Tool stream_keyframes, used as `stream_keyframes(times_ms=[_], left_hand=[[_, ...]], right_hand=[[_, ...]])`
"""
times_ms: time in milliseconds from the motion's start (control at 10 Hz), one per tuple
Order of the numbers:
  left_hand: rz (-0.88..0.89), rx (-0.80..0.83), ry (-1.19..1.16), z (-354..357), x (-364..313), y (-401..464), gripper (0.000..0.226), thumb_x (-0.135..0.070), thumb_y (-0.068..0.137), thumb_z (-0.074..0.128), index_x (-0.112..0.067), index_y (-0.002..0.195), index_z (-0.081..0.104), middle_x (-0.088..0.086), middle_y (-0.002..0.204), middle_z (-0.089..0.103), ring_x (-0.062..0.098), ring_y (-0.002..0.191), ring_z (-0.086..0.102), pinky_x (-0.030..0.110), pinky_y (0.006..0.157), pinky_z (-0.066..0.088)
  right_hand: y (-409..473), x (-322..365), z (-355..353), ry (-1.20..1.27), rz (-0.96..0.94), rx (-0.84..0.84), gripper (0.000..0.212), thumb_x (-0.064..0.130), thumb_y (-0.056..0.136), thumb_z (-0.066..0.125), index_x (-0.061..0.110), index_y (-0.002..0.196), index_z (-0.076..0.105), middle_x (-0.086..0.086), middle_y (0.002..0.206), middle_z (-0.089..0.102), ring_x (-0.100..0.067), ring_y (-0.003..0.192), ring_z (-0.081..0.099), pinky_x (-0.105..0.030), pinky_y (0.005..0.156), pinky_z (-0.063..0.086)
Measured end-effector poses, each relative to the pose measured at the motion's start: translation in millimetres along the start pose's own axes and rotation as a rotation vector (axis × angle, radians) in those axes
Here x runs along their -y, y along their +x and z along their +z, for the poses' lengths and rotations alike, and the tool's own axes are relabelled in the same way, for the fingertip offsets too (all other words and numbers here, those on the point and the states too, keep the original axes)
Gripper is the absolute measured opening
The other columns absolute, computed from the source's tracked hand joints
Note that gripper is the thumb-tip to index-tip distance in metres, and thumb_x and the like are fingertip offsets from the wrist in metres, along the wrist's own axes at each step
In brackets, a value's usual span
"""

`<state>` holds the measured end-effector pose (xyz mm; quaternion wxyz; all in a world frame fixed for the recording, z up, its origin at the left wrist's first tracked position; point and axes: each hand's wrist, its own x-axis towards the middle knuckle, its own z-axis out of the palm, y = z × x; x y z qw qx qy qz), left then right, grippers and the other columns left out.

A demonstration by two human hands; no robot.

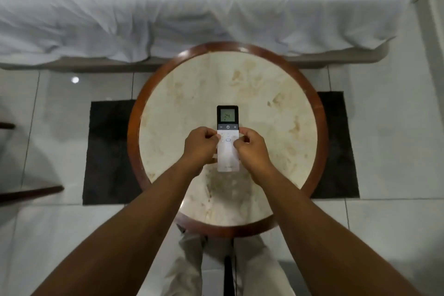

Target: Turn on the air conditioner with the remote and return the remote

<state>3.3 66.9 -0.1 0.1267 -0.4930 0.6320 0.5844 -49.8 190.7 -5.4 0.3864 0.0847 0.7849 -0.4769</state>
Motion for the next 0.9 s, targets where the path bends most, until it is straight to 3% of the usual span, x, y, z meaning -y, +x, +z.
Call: stream_keyframes(times_ms=[100,200,300,400,600,800,900], left_hand=[[-0.056,-0.024,0.013,10,33,21,0.010,-0.014,0.095,0.056,-0.010,0.097,0.065,0.011,0.103,0.071,0.029,0.087,0.070,0.038,0.057,0.060],[-0.076,-0.037,0.026,13,48,29,0.010,-0.014,0.095,0.056,-0.012,0.095,0.066,0.011,0.100,0.072,0.029,0.085,0.071,0.040,0.059,0.062],[-0.075,-0.054,0.053,15,65,38,0.011,-0.015,0.094,0.058,-0.012,0.086,0.066,0.012,0.095,0.073,0.030,0.078,0.071,0.041,0.057,0.061],[-0.071,-0.067,0.056,15,76,41,0.014,-0.014,0.093,0.059,-0.015,0.081,0.065,0.012,0.093,0.073,0.031,0.081,0.071,0.050,0.068,0.062],[-0.024,-0.096,0.066,12,82,44,0.012,-0.014,0.092,0.060,-0.016,0.082,0.067,0.010,0.091,0.074,0.030,0.082,0.071,0.052,0.073,0.061],[0.143,-0.034,0.366,-5,81,40,0.016,-0.016,0.093,0.057,-0.014,0.101,0.070,0.006,0.107,0.072,0.017,0.091,0.064,0.032,0.081,0.051],[0.209,-0.038,0.607,-34,71,24,0.035,-0.028,0.095,0.058,-0.010,0.124,0.062,0.010,0.127,0.065,0.025,0.113,0.060,0.033,0.091,0.046]], right_hand=[[15,-27,16,-0.071,-0.020,0.029,0.036,0.001,0.089,0.051,0.013,0.118,0.069,-0.005,0.096,0.069,-0.025,0.087,0.065,-0.031,0.067,0.054],[22,-39,22,-0.138,-0.039,0.043,0.036,0.002,0.088,0.052,0.011,0.118,0.069,-0.011,0.105,0.070,-0.027,0.091,0.067,-0.036,0.072,0.058],[27,-55,31,-0.212,-0.045,0.070,0.040,0.004,0.088,0.052,0.012,0.124,0.068,-0.022,0.118,0.064,-0.034,0.103,0.064,-0.047,0.089,0.056],[27,-62,38,-0.267,-0.044,0.079,0.040,0.005,0.089,0.053,0.013,0.125,0.066,-0.023,0.118,0.060,-0.035,0.104,0.062,-0.048,0.092,0.055],[28,-60,45,-0.368,-0.059,0.080,0.041,0.010,0.088,0.055,0.014,0.128,0.063,-0.021,0.120,0.057,-0.039,0.109,0.059,-0.050,0.095,0.052],[19,-57,42,-0.381,-0.078,0.117,0.029,0.011,0.086,0.057,0.011,0.115,0.060,-0.017,0.118,0.054,-0.035,0.106,0.058,-0.044,0.089,0.053],[4,-44,29,-0.443,-0.070,0.098,0.046,0.020,0.089,0.059,0.008,0.133,0.052,-0.017,0.129,0.045,-0.033,0.118,0.051,-0.030,0.087,0.038]])
